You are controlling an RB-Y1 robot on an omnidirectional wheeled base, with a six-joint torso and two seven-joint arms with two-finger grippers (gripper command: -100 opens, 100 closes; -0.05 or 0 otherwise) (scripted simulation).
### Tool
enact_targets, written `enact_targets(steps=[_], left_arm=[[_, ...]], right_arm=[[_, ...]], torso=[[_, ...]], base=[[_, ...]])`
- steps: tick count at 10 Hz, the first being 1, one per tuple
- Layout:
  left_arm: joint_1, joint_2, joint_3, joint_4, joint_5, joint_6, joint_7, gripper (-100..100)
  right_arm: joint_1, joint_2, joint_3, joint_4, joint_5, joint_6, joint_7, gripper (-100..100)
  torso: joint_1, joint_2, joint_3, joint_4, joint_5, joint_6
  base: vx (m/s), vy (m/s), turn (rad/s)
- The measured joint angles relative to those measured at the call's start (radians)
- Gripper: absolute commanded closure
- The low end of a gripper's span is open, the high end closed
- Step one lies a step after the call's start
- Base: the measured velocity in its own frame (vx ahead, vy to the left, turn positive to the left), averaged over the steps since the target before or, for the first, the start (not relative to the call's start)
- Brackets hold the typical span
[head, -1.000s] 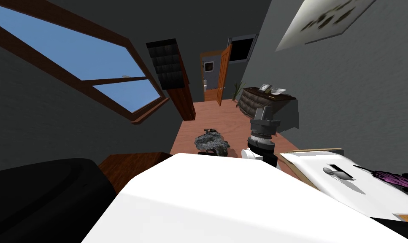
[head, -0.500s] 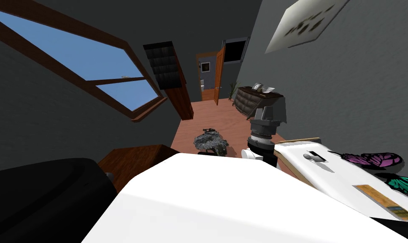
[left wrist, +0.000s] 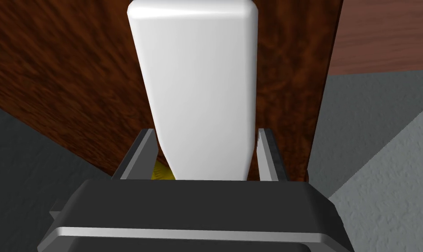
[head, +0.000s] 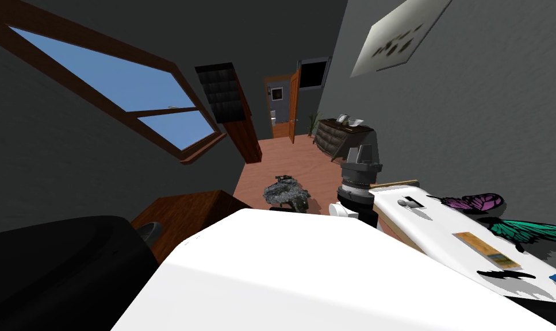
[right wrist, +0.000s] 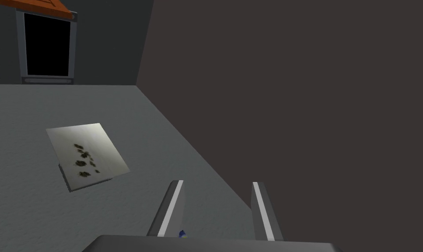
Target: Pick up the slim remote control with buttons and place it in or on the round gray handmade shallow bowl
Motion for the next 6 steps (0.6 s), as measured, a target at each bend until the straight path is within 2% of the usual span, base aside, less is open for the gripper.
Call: enact_targets(steps=[3, 6], left_arm=[[0.007, 0.063, 0.050, 0.043, 0.072, 0.034, -0.003, 100], [-0.005, 0.109, 0.073, 0.098, 0.152, 0.052, -0.025, 100]], right_arm=[[0.000, 0.000, 0.000, 0.000, 0.000, 0.000, 0.000, 0], [0.000, 0.000, 0.000, 0.000, 0.000, 0.000, 0.000, 0]], torso=[[0.004, -0.003, -0.002, 0.000, 0.001, -0.001], [0.007, -0.008, -0.004, -0.001, 0.001, -0.002]], base=[[-0.089, -0.008, -0.037], [-0.020, 0.035, 0.004]])
